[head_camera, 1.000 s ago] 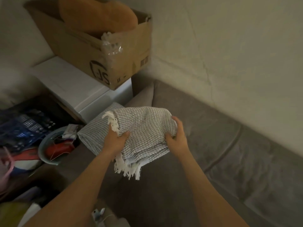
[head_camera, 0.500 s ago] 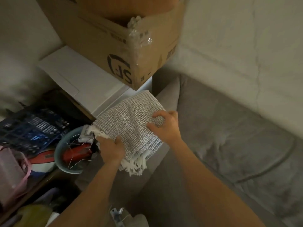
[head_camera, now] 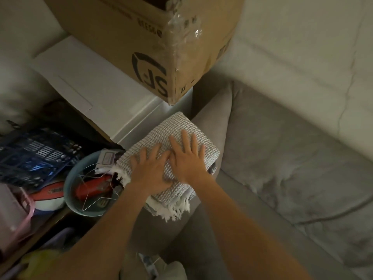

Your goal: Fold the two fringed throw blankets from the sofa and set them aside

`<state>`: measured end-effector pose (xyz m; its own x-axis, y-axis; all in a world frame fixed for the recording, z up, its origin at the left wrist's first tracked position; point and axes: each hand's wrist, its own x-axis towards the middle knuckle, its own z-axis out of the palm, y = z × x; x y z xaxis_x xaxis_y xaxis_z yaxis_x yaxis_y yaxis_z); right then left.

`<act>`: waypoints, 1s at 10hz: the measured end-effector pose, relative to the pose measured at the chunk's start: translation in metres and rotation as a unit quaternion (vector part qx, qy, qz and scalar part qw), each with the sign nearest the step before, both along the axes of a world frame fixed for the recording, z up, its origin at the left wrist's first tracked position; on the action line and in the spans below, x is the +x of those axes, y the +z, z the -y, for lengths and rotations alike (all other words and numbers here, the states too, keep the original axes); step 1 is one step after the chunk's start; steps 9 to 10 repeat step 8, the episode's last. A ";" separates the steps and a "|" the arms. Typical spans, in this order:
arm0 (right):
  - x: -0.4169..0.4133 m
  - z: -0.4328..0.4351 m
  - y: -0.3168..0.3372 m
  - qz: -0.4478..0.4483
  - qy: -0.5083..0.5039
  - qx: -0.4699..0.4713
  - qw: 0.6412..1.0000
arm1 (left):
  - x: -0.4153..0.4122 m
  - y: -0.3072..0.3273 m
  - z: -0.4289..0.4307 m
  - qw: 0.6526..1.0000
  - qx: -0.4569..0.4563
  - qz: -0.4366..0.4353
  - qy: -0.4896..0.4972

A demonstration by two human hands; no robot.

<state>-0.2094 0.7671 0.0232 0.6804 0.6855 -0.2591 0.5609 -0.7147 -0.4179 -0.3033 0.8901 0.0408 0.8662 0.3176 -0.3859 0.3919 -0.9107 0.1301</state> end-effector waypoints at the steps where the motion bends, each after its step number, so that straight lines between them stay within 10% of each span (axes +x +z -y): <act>1: 0.006 0.009 -0.029 0.020 0.005 -0.054 0.998 | -0.004 -0.020 -0.005 0.999 0.000 0.019 0.030; 10: 0.016 0.010 0.000 -0.037 -0.004 -0.040 0.999 | 0.009 -0.017 0.015 0.996 -0.055 -0.012 0.074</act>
